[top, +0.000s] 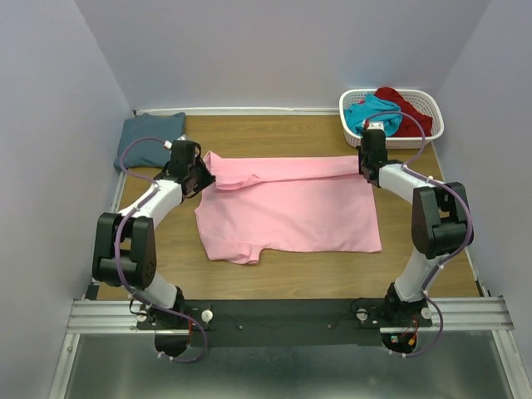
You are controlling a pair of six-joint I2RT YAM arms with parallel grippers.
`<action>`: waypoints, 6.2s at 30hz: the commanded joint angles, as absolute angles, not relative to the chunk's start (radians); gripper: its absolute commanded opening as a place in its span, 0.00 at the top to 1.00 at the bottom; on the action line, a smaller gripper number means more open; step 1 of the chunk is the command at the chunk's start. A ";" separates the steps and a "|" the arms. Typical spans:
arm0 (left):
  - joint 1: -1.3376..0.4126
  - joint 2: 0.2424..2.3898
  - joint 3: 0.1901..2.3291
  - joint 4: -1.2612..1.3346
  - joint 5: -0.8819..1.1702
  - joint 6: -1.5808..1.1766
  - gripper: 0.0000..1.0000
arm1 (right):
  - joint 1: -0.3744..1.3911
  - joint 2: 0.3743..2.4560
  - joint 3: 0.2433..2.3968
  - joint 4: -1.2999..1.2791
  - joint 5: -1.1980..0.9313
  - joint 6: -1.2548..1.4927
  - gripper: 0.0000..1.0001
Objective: Fold and stack the t-shirts
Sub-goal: Fold the tshirt
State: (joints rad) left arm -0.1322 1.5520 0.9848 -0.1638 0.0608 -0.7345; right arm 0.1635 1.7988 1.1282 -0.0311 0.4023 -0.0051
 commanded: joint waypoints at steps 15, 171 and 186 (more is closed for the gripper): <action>-0.086 1.497 0.877 -0.034 0.032 -0.822 0.32 | 0.141 1.763 1.075 -0.067 0.288 0.118 0.45; -0.017 2.089 1.388 -0.183 -0.084 -0.538 0.90 | -0.192 2.204 1.388 -0.095 -0.457 0.299 0.99; -0.008 2.020 1.401 -0.222 -0.114 -0.526 0.42 | -0.207 2.154 1.397 -0.100 -0.489 0.259 0.82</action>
State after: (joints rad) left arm -0.0254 2.0670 1.4109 -0.1818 -0.0536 -0.5480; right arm -0.1864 2.1532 1.3926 -0.0608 -0.5240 0.3130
